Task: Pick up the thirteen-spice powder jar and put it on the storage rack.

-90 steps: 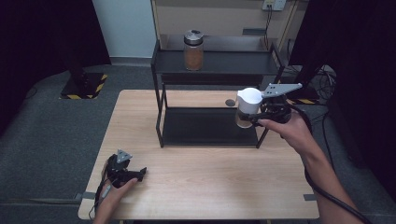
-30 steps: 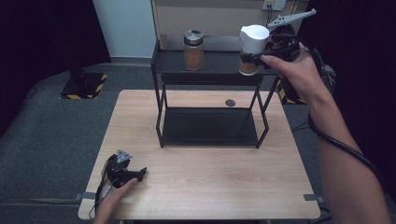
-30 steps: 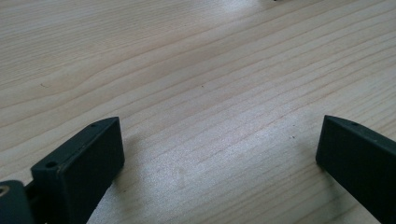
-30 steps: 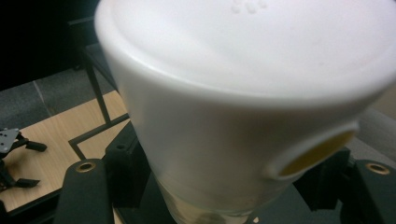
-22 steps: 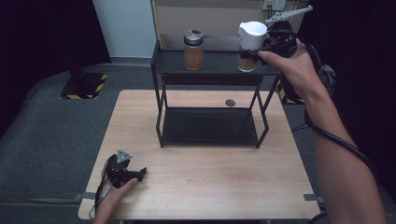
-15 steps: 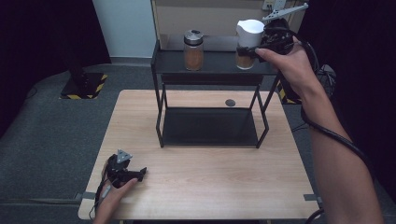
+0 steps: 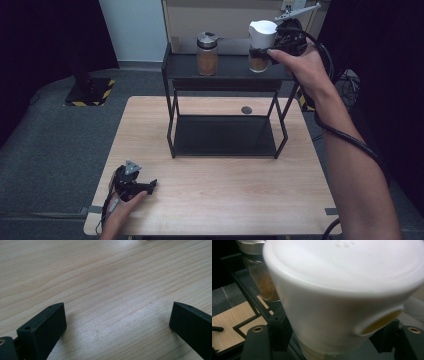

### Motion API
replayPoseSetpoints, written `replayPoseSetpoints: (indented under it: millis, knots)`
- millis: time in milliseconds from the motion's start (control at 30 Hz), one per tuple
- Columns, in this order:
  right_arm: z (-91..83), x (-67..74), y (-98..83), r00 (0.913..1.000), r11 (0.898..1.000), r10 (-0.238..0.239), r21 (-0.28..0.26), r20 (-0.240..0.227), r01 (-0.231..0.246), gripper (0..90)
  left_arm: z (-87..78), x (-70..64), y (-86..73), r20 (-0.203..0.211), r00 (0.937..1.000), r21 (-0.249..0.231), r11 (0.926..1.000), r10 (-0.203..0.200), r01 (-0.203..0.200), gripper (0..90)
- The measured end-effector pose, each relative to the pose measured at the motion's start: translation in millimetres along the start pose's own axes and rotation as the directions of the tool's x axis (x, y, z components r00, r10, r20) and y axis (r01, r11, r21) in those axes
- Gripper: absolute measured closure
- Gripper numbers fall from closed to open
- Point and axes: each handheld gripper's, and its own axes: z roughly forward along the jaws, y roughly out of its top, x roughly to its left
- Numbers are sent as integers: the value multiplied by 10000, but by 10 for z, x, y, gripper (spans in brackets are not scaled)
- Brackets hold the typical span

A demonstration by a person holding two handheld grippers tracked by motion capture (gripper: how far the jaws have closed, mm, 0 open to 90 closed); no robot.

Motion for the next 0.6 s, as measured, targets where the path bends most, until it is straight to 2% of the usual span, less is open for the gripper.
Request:
replayPoseSetpoints:
  millis: [367,600]
  knots:
    - [131,-60,-27,9996,9995,263,197,74,-264,316,0,1,1,2,10000,4,10000,2,-2,0]
    - [155,-67,-35,9995,9993,311,228,32,-312,316,0,0,0,0,10000,0,10000,-2,2,0]
